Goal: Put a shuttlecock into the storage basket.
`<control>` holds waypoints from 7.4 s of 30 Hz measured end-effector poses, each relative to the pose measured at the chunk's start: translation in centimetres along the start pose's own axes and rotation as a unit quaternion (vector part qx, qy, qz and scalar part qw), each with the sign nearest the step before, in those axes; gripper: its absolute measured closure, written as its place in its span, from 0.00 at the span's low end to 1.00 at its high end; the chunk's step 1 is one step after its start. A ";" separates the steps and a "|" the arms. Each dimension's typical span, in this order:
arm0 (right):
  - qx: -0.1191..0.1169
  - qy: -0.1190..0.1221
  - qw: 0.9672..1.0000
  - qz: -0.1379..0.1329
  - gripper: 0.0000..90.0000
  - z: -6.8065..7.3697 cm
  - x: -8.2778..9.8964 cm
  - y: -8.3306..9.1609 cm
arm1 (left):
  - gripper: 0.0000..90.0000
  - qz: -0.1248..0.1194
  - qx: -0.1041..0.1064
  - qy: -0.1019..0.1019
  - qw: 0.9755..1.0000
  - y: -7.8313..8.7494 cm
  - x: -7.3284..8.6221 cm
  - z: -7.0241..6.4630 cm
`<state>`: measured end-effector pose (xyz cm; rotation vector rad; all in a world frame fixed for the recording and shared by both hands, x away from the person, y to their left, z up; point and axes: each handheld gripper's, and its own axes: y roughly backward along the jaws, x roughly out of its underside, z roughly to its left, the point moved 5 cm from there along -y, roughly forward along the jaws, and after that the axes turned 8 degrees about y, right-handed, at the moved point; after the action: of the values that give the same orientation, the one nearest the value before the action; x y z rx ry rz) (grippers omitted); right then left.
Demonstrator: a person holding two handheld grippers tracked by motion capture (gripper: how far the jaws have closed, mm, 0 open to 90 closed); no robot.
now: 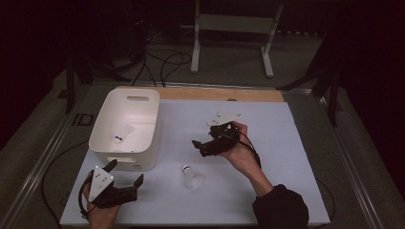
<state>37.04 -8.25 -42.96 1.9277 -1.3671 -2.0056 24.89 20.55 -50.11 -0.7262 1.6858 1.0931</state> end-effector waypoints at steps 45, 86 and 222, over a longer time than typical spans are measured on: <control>-0.006 0.020 0.999 0.041 0.08 2.5 4.0 0.4 | 0.00 0.000 0.000 0.000 1.000 0.0 0.0 0.0; -0.050 0.075 0.992 0.094 0.09 6.3 6.5 -1.1 | 0.00 -0.001 -0.001 0.000 1.000 0.0 0.0 0.0; -0.057 0.016 0.997 0.049 0.99 4.1 -0.2 -1.6 | 0.00 -0.003 -0.002 0.001 1.000 0.0 0.0 0.0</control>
<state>34.56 -4.92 -44.44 1.8005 -1.2842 -1.9529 24.88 20.59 -50.07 -0.7340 1.6818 1.0919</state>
